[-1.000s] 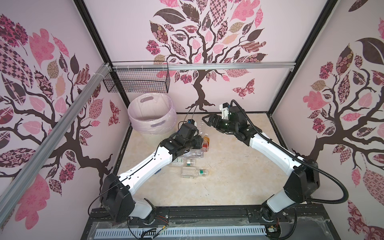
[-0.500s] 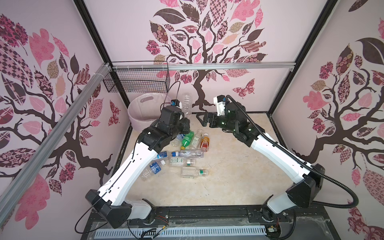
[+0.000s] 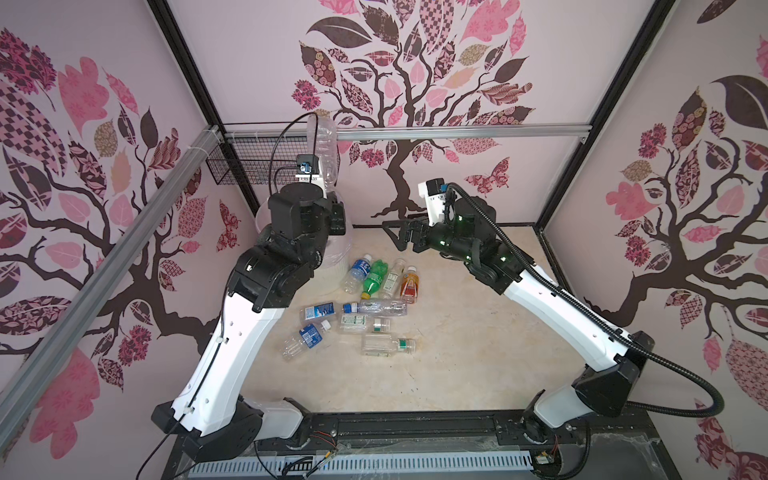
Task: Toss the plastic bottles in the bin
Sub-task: 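Drop the clear bottle into the bin with the left gripper while the right releases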
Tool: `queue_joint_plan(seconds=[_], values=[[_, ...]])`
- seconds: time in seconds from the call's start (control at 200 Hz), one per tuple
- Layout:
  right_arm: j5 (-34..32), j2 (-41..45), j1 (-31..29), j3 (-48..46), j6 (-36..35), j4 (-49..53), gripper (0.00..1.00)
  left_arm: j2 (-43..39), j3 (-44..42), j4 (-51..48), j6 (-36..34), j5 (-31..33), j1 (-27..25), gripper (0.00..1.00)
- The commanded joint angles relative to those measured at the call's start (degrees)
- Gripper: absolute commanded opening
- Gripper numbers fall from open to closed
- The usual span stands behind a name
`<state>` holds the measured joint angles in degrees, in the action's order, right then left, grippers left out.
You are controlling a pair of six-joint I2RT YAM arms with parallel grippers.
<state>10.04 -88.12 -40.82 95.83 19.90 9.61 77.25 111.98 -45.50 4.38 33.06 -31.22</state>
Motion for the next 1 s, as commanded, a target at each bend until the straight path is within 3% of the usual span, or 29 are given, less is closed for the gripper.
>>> queue_joint_plan(seconds=[0.0,0.175,0.27,0.325,0.405,0.725,0.995], values=[[0.2,-0.48,-0.19,2.09,-0.72,-0.06,1.0,0.99,0.78,2.25,-2.26,2.05,2.63,0.29],[0.58,-0.53,-0.22,0.49,0.98,-0.21,1.0,7.2,-3.66,-1.48,11.85,-14.65,19.24,0.31],[1.42,-0.26,-0.17,-0.48,1.96,-0.12,1.0,12.27,1.1,-7.51,15.66,-20.22,22.55,0.6],[1.47,0.24,-0.22,-1.39,1.98,-0.11,1.0,12.21,0.94,-7.8,16.24,-21.96,22.58,0.78],[0.74,1.02,-0.23,-2.8,1.59,-0.14,0.99,10.22,-1.33,-6.03,16.79,-22.77,22.6,0.96],[-0.4,1.7,-0.27,-6.25,1.72,0.66,1.0,5.03,-7.12,-4.54,16.93,-24.71,21.67,0.97],[-3.58,2.74,-0.23,-7.8,1.46,3.03,0.99,3.55,-10.27,-3.09,16.1,-23.2,15.83,0.97]])
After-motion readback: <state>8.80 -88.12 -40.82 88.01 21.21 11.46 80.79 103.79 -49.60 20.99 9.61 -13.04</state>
